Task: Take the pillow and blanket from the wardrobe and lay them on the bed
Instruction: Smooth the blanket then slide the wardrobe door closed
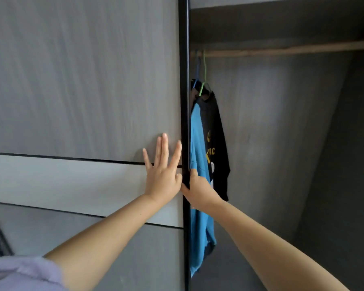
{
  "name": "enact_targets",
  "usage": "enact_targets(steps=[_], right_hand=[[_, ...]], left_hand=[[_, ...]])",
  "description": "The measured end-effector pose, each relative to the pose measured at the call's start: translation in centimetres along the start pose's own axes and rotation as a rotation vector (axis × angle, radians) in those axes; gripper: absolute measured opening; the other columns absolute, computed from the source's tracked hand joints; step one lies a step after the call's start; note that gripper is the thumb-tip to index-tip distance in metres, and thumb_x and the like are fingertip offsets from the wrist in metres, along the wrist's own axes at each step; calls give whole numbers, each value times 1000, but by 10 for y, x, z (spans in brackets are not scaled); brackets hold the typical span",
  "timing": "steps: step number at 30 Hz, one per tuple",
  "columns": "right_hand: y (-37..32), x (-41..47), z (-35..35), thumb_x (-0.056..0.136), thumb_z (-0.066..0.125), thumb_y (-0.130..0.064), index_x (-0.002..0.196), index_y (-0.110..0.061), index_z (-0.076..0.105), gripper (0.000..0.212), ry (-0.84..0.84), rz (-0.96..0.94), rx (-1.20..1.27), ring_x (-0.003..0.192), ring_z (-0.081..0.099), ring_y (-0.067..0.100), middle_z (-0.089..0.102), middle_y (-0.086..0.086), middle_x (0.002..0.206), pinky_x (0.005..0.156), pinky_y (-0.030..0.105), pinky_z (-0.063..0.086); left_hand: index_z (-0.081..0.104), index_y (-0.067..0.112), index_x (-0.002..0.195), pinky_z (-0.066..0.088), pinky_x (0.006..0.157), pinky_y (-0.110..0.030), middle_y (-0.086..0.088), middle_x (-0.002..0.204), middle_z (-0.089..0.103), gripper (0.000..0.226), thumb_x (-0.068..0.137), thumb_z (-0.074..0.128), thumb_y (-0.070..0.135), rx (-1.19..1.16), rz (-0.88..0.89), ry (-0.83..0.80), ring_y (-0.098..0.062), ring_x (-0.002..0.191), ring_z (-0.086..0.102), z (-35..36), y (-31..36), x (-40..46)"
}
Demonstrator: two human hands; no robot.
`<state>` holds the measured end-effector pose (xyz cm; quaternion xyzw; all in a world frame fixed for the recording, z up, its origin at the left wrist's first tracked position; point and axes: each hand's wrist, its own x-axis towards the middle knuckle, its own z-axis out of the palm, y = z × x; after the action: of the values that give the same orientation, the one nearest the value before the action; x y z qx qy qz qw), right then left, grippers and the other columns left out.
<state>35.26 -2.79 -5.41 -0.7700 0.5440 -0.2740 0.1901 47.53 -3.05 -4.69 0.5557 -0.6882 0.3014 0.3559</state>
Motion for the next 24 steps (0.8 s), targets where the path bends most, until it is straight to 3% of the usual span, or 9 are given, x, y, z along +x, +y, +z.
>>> enact_targets(steps=[2,6,10,12,14,16,18,21,24], right_hand=[[19,-11,-18,96,46,-37,109,-7,38,34,18,26,-15,70,61,30,60,13,85,67,48,57],[59,-36,-60,97,43,-35,134,-8,29,48,52,99,-55,68,62,27,63,13,90,58,38,53],[105,-63,-100,98,39,-32,128,-3,35,42,127,207,-150,81,64,35,65,19,99,60,34,45],[126,-79,-118,99,39,-32,135,-5,31,46,159,268,-151,84,63,33,64,17,104,64,34,46],[146,-96,-137,99,42,-27,146,-9,18,56,227,292,-132,108,59,33,54,16,131,83,38,51],[159,-112,-154,96,47,-19,151,-9,5,70,440,186,-216,141,27,29,22,13,156,111,39,34],[161,-121,-173,90,57,-17,150,-8,9,77,684,-22,-460,147,6,30,13,16,158,119,44,17],[160,-123,-186,79,73,-27,147,-14,27,83,676,-315,-793,143,15,37,27,20,153,113,55,21],[170,-119,-184,67,82,-41,144,-18,36,92,553,-295,-910,141,18,36,31,18,152,107,63,27]], left_hand=[[31,15,145,17,103,-73,-27,153,22,92,61,68,10,-19,10,-23,-34,141,7,1,28,2],[30,16,146,16,104,-72,-22,155,21,91,65,70,17,-44,82,-77,-32,142,6,-1,83,11],[33,13,145,23,101,-73,-8,154,32,92,66,76,31,-22,162,-74,-24,140,16,-3,121,21],[31,14,146,21,102,-72,-6,154,31,97,65,78,41,6,190,-80,-23,141,16,-2,131,23],[30,16,146,19,102,-72,-8,155,30,105,60,81,48,27,189,-93,-24,141,16,0,135,21],[29,17,146,19,102,-72,-11,154,31,113,53,83,53,43,175,-100,-25,141,17,3,135,20],[26,18,145,18,102,-72,-13,154,30,117,50,84,54,55,168,-106,-25,141,17,5,132,20],[24,19,145,17,103,-70,-12,154,29,120,48,84,56,94,203,-117,-24,141,19,8,134,20],[24,20,146,14,105,-69,-9,155,26,123,45,83,60,115,223,-125,-22,142,22,11,141,16]])
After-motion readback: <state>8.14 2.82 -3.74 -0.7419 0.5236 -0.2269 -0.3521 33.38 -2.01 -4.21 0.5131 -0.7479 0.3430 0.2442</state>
